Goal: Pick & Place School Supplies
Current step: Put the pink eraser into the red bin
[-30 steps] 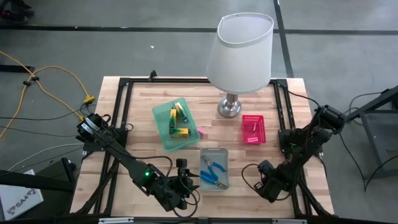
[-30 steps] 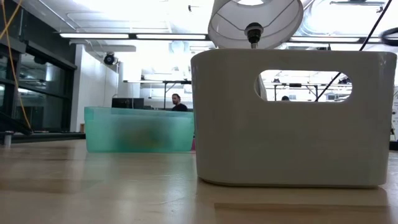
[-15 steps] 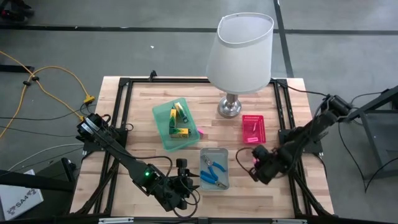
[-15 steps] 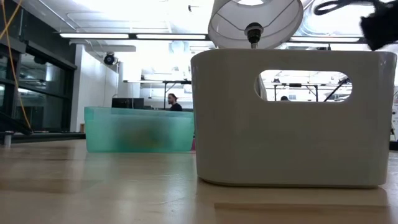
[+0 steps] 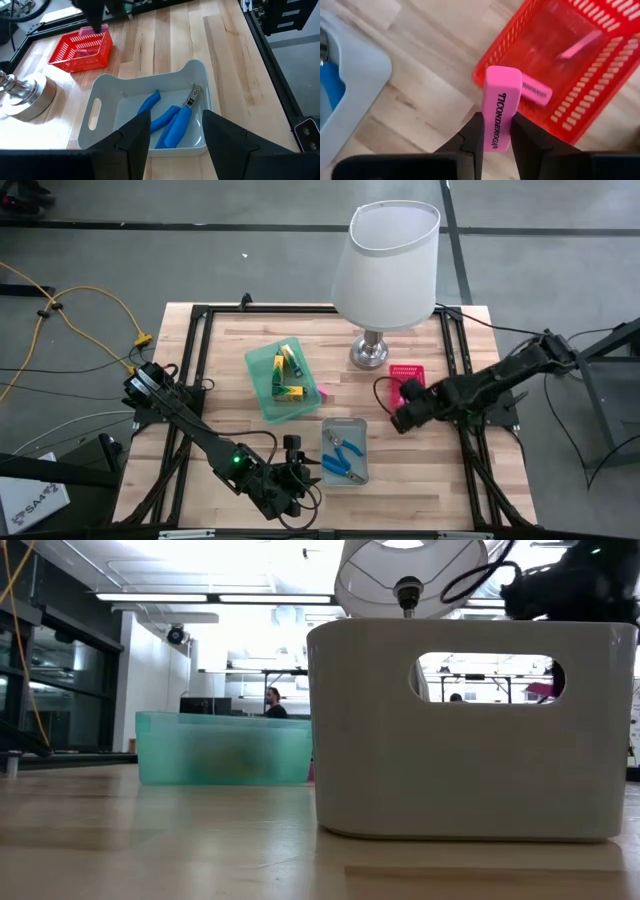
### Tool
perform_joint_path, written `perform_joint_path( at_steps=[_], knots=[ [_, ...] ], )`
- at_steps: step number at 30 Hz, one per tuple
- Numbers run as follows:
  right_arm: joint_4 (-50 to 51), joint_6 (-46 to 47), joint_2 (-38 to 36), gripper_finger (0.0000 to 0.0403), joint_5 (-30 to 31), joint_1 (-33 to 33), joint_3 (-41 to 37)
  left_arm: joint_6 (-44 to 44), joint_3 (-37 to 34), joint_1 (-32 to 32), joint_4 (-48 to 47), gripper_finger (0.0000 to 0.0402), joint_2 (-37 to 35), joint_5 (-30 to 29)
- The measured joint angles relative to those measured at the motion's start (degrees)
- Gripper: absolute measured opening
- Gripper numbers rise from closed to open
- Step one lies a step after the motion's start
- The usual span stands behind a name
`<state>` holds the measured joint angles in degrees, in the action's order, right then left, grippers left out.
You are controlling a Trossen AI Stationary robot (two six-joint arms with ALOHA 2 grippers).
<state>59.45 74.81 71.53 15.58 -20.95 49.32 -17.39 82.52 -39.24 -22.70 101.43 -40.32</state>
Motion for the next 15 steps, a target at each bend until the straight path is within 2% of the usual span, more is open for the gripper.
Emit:
perform_joint_path(
  at_steps=[7, 15],
  knots=[
    [-0.11, -7.53, 0.0, 0.007, 2.28, 8.45, 0.0, 0.0, 0.01, 0.0, 0.0, 0.0171, 0.0, 0.0],
    [0.12, -12.09, 0.0, 0.007, 0.83, 15.69, 0.02, 0.0, 0.01, 0.0, 0.02, 0.0171, 0.0, 0.0]
  ],
)
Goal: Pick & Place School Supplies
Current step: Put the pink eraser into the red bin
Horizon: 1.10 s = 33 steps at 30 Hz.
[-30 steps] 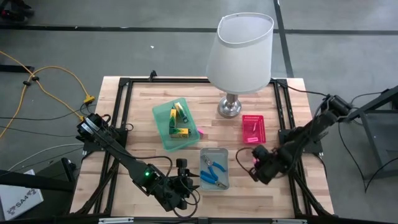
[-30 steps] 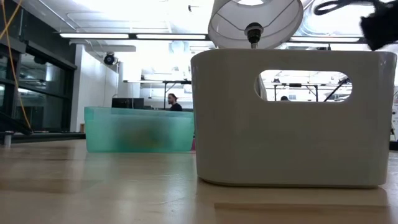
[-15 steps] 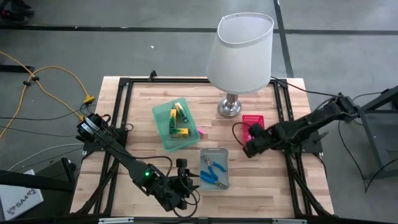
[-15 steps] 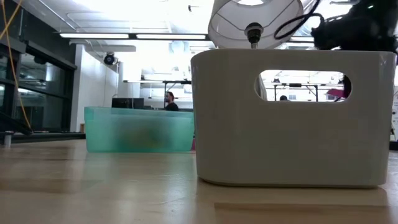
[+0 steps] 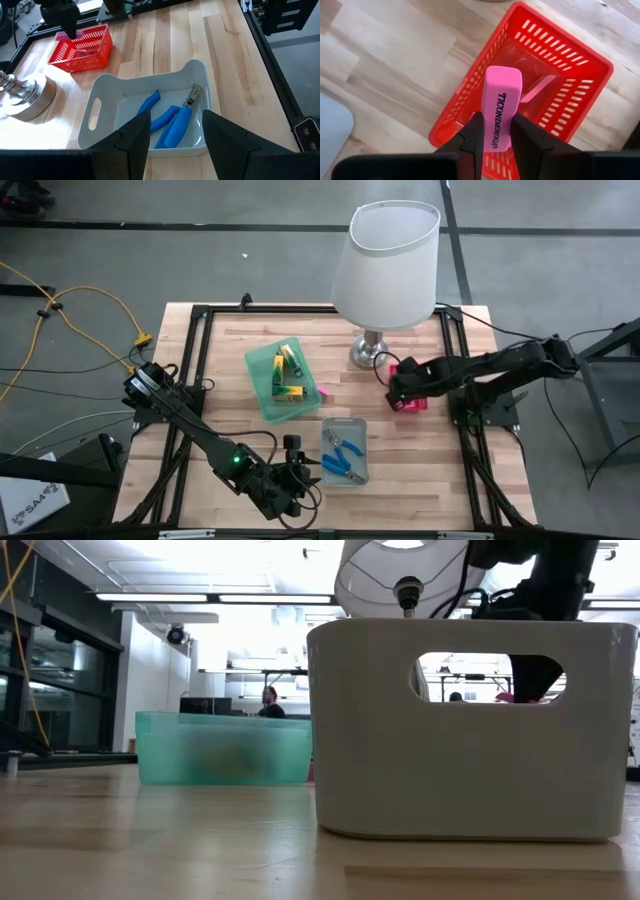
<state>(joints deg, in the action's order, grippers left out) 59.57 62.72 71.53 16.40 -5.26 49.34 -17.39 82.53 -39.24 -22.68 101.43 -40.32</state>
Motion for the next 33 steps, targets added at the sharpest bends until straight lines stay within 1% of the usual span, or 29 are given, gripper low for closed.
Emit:
perform_joint_path(
  at_steps=[7, 14, 21, 27, 33],
  knots=[
    [0.13, -0.22, 0.02, 0.0075, -2.86, 2.94, 0.0, 0.0, -0.01, 0.0, -0.02, 0.0171, 0.0, 0.0],
    [-0.05, -1.05, 0.04, 0.0094, -3.26, 3.59, -0.28, 0.0, 0.01, 0.0, 0.0, 0.0171, 0.0, 0.02],
    [-1.28, -0.78, 0.06, 0.0095, -3.52, 3.57, -4.65, 0.0, 0.0, 0.0, -0.02, 0.0171, 0.0, 0.02],
    [-5.99, -1.31, 0.07, 0.0084, -5.01, 3.55, -8.16, 0.0, 0.02, 0.0, -0.01, 0.0171, 0.0, 0.02],
    [-10.12, -1.51, 0.07, 0.0093, -5.95, 4.56, -11.07, -0.07, 0.0, -0.02, 0.0, 0.0171, 0.0, 0.02]
  ],
)
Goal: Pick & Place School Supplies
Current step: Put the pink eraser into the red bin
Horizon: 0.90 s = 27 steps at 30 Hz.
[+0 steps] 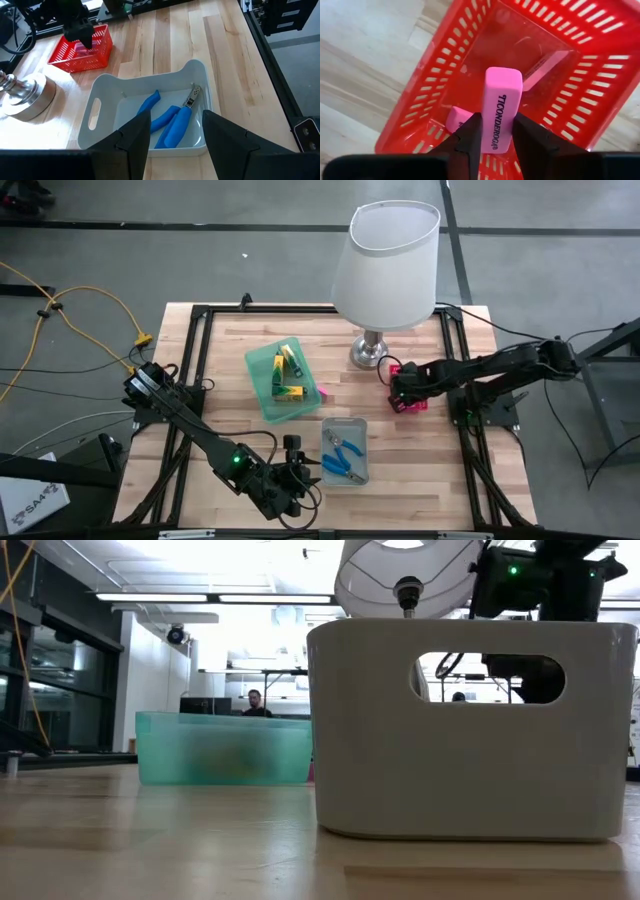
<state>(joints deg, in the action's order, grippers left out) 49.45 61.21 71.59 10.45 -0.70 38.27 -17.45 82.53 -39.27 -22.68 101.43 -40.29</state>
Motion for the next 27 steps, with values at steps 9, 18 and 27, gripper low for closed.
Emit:
perform_joint_path(
  at_steps=[9, 18, 27],
  knots=[
    [-1.49, -2.6, 0.0, 0.0104, -0.41, 1.05, -0.47, -0.19, -0.01, 0.0, 0.0, 0.0171, 0.0, 0.0],
    [-2.44, -4.54, 0.0, 0.0108, -0.56, 1.11, -0.47, -0.17, 0.0, -0.31, 0.0, 0.0171, 0.0, 0.0],
    [-2.66, -6.01, 0.0, 0.0133, -0.42, 1.11, -0.47, -0.17, -0.01, -0.31, 0.02, 0.0171, 0.0, 0.0]
  ],
)
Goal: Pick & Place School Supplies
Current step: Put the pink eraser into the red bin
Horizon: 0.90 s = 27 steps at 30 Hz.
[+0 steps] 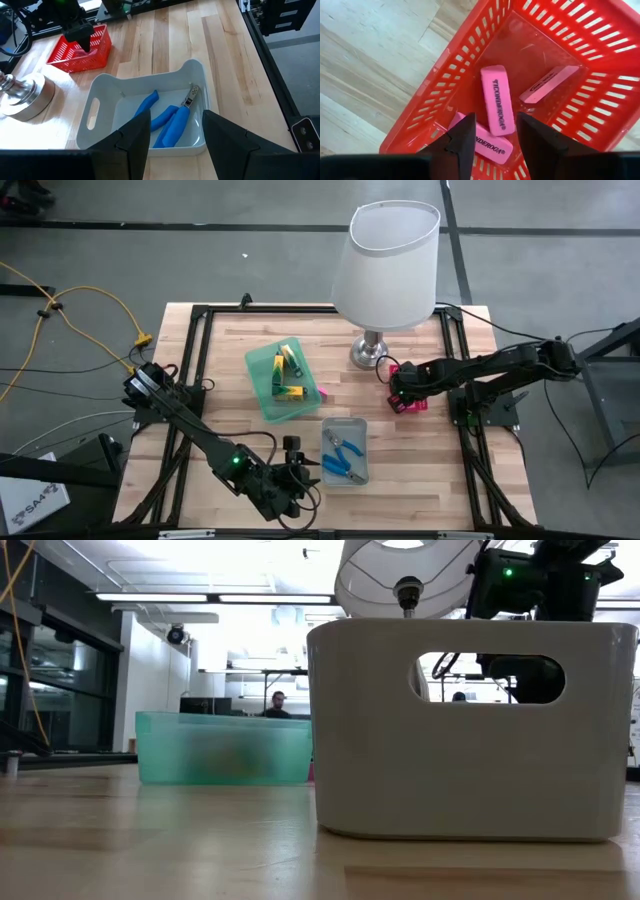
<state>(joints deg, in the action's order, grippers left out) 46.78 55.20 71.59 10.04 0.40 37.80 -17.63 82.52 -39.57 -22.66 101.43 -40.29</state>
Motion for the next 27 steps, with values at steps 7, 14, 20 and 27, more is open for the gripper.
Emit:
perform_joint_path(
  at_steps=[7, 14, 20, 27],
  knots=[
    [-1.13, 0.0, 0.0, 0.0144, 0.01, 0.01, 0.0, 0.02, 0.0, 0.0, -0.01, 0.0171, 0.0, 0.01],
    [-1.35, -1.05, -0.02, 0.0136, -0.23, 0.13, 0.05, 1.77, 0.01, 0.01, -0.02, 0.0171, 0.0, 0.0],
    [-1.15, -3.11, -0.02, 0.0124, -3.3, 0.13, 1.79, 4.54, 0.0, 0.88, -0.02, 0.0171, 0.0, 0.02],
    [-1.01, -6.73, -0.04, 0.0108, -3.18, 0.13, 5.23, 8.32, 0.0, 2.84, -0.02, 0.0171, 0.0, 0.01]
  ],
)
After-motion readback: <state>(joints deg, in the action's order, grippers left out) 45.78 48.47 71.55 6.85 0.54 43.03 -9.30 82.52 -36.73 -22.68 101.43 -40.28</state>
